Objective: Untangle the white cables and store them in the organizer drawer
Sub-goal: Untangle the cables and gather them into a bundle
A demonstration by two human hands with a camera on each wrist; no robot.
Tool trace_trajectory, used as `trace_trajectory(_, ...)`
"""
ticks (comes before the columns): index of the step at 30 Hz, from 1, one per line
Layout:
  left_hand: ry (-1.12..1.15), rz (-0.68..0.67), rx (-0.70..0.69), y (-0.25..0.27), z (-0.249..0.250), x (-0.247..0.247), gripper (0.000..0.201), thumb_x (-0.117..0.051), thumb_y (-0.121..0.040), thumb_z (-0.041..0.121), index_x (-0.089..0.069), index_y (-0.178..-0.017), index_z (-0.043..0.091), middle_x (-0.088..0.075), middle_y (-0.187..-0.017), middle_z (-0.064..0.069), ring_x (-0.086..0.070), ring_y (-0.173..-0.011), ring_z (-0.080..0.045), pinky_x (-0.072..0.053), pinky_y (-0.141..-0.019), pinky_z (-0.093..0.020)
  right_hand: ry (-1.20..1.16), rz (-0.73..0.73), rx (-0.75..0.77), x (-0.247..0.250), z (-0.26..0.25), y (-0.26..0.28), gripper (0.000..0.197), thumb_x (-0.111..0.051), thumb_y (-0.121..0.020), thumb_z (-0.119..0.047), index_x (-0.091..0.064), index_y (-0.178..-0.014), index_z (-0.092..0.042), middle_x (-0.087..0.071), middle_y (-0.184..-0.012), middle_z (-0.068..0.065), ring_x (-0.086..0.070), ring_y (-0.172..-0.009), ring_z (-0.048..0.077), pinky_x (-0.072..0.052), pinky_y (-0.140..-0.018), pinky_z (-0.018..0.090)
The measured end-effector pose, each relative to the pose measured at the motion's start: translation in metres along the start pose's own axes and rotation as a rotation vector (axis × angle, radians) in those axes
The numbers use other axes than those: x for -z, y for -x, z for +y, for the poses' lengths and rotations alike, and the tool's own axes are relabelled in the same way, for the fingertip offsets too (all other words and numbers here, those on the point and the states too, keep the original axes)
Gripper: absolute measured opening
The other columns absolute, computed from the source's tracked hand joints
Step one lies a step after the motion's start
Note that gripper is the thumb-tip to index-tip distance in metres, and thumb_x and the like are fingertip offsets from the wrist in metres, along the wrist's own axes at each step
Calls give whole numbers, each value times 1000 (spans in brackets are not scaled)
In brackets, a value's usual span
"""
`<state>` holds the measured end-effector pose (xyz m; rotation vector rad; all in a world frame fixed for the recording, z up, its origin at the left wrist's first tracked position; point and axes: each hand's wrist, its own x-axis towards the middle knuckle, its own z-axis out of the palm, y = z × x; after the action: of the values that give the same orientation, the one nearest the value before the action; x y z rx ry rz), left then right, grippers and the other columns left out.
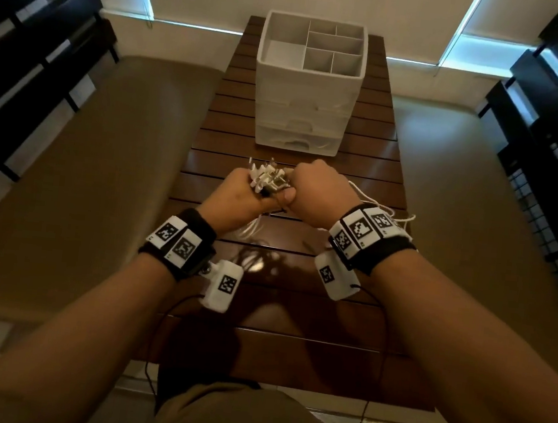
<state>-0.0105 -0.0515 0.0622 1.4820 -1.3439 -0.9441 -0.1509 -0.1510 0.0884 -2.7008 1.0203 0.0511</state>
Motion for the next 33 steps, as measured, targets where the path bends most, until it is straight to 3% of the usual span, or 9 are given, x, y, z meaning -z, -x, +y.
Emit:
trace_trajectory(4,-85,-136,-42,-6,0,14,13,-73,-94,17,-71,-104,24,-76,-92,24,-69,-91,7,-50,-80,-11,57,13,24,14,-8,4,28,-60,-91,-23,-47,-67,-15,-50,-70,4,-51,-60,24,-42,-60,35)
trace_trajectory(9,-182,-218,-56,-13,11,41,26,-80,-88,26,-77,-110,12,-79,-104,-2,-74,-99,-16,-55,-87,-24,-49,55,89,10,-9,2,41,-64,-94,-39,-42,-64,-22,-49,-66,-2,-49,-58,18,-39,-58,33)
trace_trajectory(12,-246,-214,-39,-14,14,48,22,-78,-91,32,-78,-107,17,-79,-99,-1,-74,-95,-14,-54,-83,-22,-245,42,171,5,-2,1,38,-73,-91,-46,-54,-65,-24,-57,-63,-6,-54,-57,12,-40,-55,31)
trace_trajectory(15,-261,-206,-40,-13,13,44,19,-75,-94,34,-78,-105,19,-78,-94,1,-73,-88,-12,-53,-76,-19,-409,1,152,-1,6,4,31,-77,-87,-49,-72,-85,-18,-70,-74,-2,-66,-65,15,-55,-61,34)
trace_trajectory(20,-310,-74,-14,-6,7,48,12,-78,-91,33,-78,-93,20,-72,-75,14,-65,-68,-2,-44,-62,-10,-409,-142,92,0,28,12,25,-74,-94,-40,-65,-84,-19,-65,-67,-5,-67,-57,13,-51,-57,27)
trace_trajectory(22,-309,-84,13,-5,6,46,14,-76,-93,31,-78,-95,18,-68,-66,17,-60,-61,4,-42,-60,-9,-332,-90,66,1,30,11,23,-68,-98,-40,-65,-82,-24,-65,-71,-5,-66,-65,16,-48,-60,30)
trace_trajectory(26,-267,-73,-50,-6,9,39,35,-71,-91,41,-78,-112,14,-72,-83,8,-64,-74,4,-44,-68,-9,-185,8,10,13,20,13,21,-62,-100,-38,-64,-82,-27,-61,-72,-3,-62,-68,18,-43,-60,30)
trace_trajectory(30,-219,-51,-144,-9,25,34,6,-68,-99,12,-71,-104,11,-65,-71,29,-60,-68,9,-42,-67,-6,-149,158,35,37,25,25,23,-61,-96,-33,-64,-76,-23,-61,-69,-2,-60,-63,19,-42,-56,30)
trace_trajectory(33,-227,-45,-173,-16,33,30,3,-70,-98,17,-71,-96,15,-65,-70,27,-60,-68,6,-43,-68,-8,-160,228,45,31,35,32,16,-63,-96,-36,-70,-88,-24,-63,-73,-4,-60,-69,19,-46,-62,32)
